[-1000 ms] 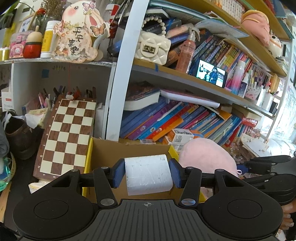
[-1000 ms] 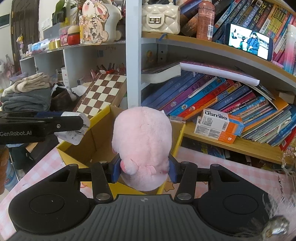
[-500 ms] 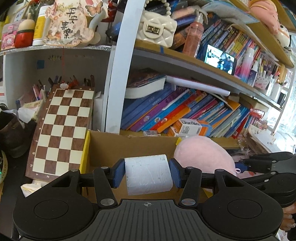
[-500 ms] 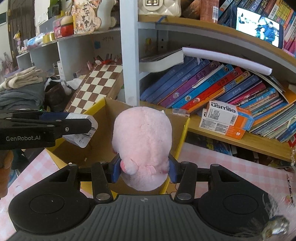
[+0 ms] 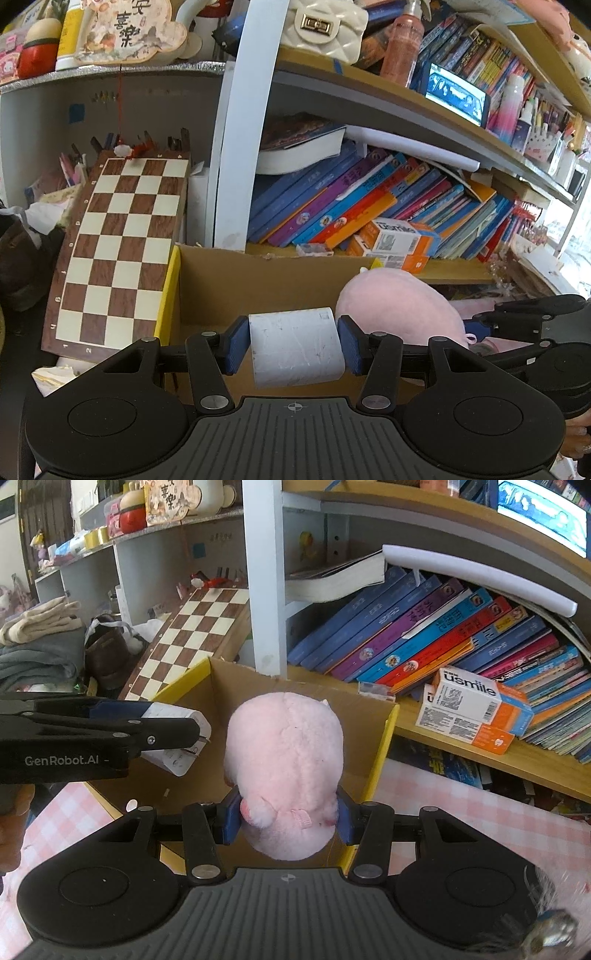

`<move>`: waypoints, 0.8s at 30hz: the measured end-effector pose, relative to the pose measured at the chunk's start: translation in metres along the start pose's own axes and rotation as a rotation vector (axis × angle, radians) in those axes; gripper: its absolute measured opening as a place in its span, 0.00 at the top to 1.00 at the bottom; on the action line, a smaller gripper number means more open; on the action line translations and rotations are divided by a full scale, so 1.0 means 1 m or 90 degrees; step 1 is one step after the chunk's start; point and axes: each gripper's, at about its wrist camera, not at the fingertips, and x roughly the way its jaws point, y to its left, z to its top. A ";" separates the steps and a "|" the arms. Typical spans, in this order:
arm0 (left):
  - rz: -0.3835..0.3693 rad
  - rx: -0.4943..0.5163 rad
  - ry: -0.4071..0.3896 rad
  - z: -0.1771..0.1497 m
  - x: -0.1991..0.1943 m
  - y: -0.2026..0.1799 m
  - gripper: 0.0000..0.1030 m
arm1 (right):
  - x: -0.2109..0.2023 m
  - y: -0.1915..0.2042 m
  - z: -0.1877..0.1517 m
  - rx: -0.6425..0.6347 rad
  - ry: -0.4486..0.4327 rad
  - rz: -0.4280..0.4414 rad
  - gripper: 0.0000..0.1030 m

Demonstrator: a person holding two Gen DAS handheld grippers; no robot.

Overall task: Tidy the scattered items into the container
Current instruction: 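Lower the pink pig into the box with the right tool while the left holds the foam block above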

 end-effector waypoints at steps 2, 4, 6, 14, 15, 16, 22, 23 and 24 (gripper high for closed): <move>0.003 0.002 0.003 0.000 0.003 0.001 0.51 | 0.004 0.000 0.000 -0.001 0.005 0.002 0.55; 0.007 0.006 0.006 -0.002 0.007 0.002 0.51 | 0.009 0.000 -0.001 -0.002 0.010 0.005 0.55; 0.016 0.014 0.011 -0.004 0.012 0.003 0.51 | 0.014 -0.001 -0.002 -0.003 0.016 0.007 0.55; 0.028 0.028 0.030 -0.010 0.025 0.004 0.51 | 0.029 -0.003 -0.008 0.001 0.042 0.011 0.55; 0.027 0.028 0.031 -0.010 0.026 0.004 0.51 | 0.030 -0.004 -0.008 0.000 0.043 0.012 0.55; 0.027 0.028 0.032 -0.011 0.027 0.004 0.51 | 0.031 -0.003 -0.008 -0.001 0.044 0.013 0.55; 0.028 0.030 0.038 -0.013 0.032 0.004 0.51 | 0.036 -0.001 -0.007 -0.010 0.047 0.020 0.55; 0.028 0.031 0.038 -0.013 0.032 0.004 0.51 | 0.037 0.000 -0.007 -0.011 0.048 0.021 0.55; 0.029 0.033 0.038 -0.013 0.032 0.004 0.51 | 0.038 0.001 -0.006 -0.012 0.049 0.023 0.55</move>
